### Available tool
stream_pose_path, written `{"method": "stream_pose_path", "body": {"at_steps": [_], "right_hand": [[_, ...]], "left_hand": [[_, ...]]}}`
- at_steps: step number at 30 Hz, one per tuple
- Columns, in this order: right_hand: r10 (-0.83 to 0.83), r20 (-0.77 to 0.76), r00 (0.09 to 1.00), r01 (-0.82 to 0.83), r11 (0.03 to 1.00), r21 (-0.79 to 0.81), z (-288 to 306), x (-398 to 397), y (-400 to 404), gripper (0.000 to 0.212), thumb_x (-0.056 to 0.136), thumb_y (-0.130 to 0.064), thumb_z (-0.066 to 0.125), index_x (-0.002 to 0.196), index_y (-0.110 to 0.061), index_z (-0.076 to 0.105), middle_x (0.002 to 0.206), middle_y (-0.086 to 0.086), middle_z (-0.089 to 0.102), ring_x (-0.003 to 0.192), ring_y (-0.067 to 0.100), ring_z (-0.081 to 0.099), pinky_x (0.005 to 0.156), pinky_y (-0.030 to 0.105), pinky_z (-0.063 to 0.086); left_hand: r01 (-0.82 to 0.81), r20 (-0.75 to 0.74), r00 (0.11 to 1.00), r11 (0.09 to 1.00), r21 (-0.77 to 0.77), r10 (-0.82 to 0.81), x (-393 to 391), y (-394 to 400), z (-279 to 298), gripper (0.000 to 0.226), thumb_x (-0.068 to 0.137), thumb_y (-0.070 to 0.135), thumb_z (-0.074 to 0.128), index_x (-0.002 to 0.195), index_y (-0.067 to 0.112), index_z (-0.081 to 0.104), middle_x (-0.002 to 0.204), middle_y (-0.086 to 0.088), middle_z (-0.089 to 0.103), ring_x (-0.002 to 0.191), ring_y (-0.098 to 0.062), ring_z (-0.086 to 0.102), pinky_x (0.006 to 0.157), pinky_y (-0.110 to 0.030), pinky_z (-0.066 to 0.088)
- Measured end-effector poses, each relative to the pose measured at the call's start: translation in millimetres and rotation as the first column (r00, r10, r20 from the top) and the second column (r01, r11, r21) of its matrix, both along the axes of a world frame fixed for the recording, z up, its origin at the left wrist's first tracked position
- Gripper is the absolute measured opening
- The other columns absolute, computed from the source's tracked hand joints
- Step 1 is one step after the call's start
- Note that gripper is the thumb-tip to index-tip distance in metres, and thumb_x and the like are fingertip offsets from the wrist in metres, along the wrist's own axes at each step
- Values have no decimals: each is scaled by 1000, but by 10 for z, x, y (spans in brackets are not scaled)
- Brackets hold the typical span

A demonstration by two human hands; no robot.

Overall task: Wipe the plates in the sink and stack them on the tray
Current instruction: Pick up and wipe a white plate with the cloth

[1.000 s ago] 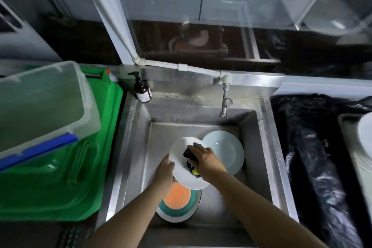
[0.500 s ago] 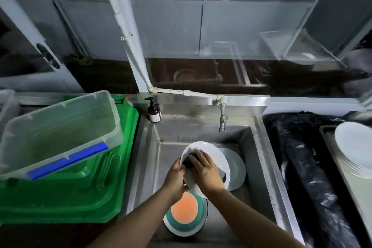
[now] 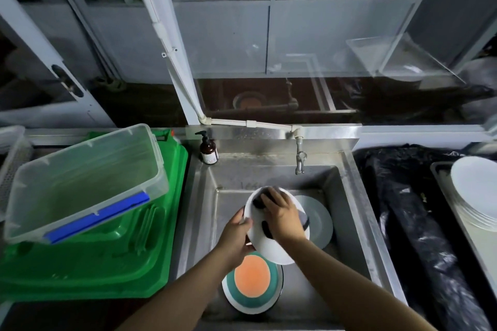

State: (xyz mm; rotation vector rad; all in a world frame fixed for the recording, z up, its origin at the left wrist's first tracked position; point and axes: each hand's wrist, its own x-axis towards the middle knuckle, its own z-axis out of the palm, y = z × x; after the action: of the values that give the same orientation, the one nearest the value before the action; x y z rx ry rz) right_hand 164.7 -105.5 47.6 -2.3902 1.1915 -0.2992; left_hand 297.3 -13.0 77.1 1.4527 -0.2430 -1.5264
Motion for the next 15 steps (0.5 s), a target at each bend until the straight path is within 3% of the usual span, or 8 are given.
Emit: {"method": "stream_pose_path", "body": {"at_steps": [4,6,11,15], "right_hand": [[112,133,985,-96,988,-125,184,164,201,44,88,-32,49,122,-13,70,135,9,61,117,32,57,99,38,49],[138,95,986,-121,979,-162,176,73,90,48,85,-37,49,122,-15,69,135,8,61,117,31,56,98,37,50],[-167,-38,985,169,983,76,-30,-200,-145,42,95,-25,57,136,-18,60,153,7,43,140,37,36,112,44,36],[8,50,999,-6,999,-36,-30,-23,91,42,84,-25,59,122,-13,70,139,13,58,119,38,57,101,46,50]], "left_hand": [[-23,-15,1000,1000,2,23,28,-38,-41,42,103,10,50,125,42,67,118,-4,75,113,-35,68,89,-55,57],[-6,8,1000,1000,10,5,68,-35,-44,41,105,9,46,130,36,64,120,-6,74,114,-38,67,93,-60,54],[5,35,999,999,40,-6,118,-32,-34,37,107,9,41,131,33,56,126,-6,66,112,-36,63,83,-49,57],[-41,3,999,999,6,41,23,-152,-24,38,108,7,38,130,29,59,121,-7,71,109,-33,68,83,-50,58]]}}
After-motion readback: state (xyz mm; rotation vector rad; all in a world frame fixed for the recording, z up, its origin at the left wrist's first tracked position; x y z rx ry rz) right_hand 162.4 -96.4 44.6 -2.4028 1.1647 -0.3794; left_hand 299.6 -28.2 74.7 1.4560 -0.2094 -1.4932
